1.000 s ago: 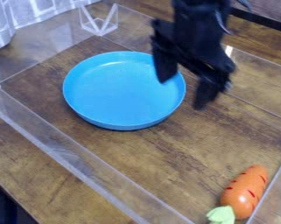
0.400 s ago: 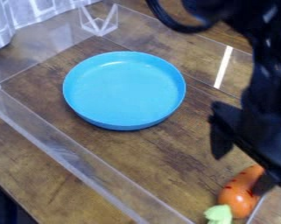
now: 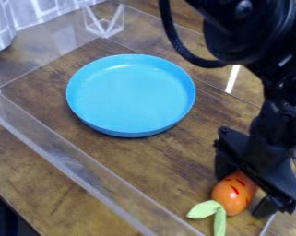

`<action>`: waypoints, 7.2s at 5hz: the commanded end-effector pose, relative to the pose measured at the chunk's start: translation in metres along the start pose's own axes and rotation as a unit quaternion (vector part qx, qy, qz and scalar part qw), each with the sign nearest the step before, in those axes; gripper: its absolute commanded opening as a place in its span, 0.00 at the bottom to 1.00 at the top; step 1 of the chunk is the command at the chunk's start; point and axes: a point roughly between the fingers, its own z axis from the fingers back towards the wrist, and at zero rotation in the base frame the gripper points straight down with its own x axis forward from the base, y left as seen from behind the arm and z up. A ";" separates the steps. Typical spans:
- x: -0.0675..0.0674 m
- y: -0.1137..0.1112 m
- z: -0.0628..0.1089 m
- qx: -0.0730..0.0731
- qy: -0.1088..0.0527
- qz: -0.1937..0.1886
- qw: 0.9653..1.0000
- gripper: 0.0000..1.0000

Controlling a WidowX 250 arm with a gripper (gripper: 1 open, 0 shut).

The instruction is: Put the carrot in the blue tray

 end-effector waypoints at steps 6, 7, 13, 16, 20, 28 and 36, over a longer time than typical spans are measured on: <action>0.026 0.045 0.082 0.025 -0.046 0.031 0.998 0.00; 0.022 0.052 0.087 0.023 -0.047 0.031 0.998 0.00; 0.007 0.082 0.112 0.002 -0.040 0.041 0.998 0.00; 0.000 0.076 0.106 -0.024 -0.020 0.029 0.999 0.00; -0.008 0.074 0.100 -0.049 -0.001 0.022 0.999 0.00; -0.023 0.086 0.104 -0.054 0.027 0.025 0.998 0.00; -0.057 0.113 0.118 -0.029 0.030 0.052 0.998 0.00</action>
